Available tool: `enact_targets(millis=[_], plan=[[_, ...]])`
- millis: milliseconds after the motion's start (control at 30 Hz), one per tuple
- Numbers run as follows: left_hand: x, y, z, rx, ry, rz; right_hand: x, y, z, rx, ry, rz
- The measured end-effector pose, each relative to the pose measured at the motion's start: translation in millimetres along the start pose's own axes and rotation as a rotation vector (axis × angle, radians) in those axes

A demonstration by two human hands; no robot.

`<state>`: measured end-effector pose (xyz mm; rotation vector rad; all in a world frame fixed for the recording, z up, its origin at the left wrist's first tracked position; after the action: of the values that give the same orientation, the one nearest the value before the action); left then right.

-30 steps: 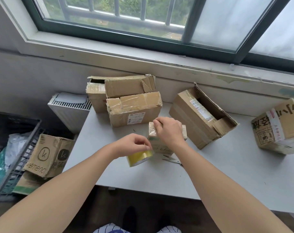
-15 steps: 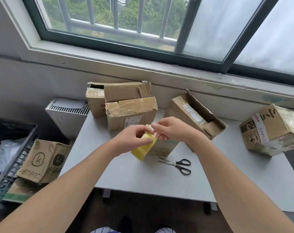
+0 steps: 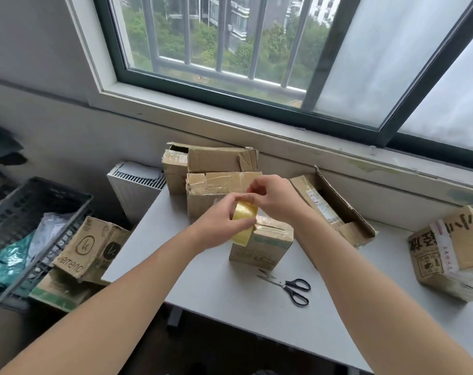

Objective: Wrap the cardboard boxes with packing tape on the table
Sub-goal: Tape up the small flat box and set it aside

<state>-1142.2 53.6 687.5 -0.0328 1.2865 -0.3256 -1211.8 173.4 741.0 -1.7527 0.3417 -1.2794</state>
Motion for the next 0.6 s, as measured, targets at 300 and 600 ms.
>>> enact_targets(millis=[300,600], plan=[[-18.4,9.4,36.7,-0.288,-0.141,0.066,-22.4,-8.0,-29.5,0.122,-0.192,0.031],[29.3,55.3,65.2,-0.453,-0.435,-0.027,-67.5,9.4,-37.0,0.249,-0.240,0.046]])
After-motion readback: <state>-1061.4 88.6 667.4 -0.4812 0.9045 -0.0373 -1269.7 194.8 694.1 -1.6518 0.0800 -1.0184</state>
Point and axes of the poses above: each hand's wrist, its own z-axis away from the middle knuckle, its own y-axis out of the palm, x = y × z, the point moved 7 cm from there along -z, towards the middle knuckle, and after that the axes turned 7 degrees about -y, right-handed, at the moved point
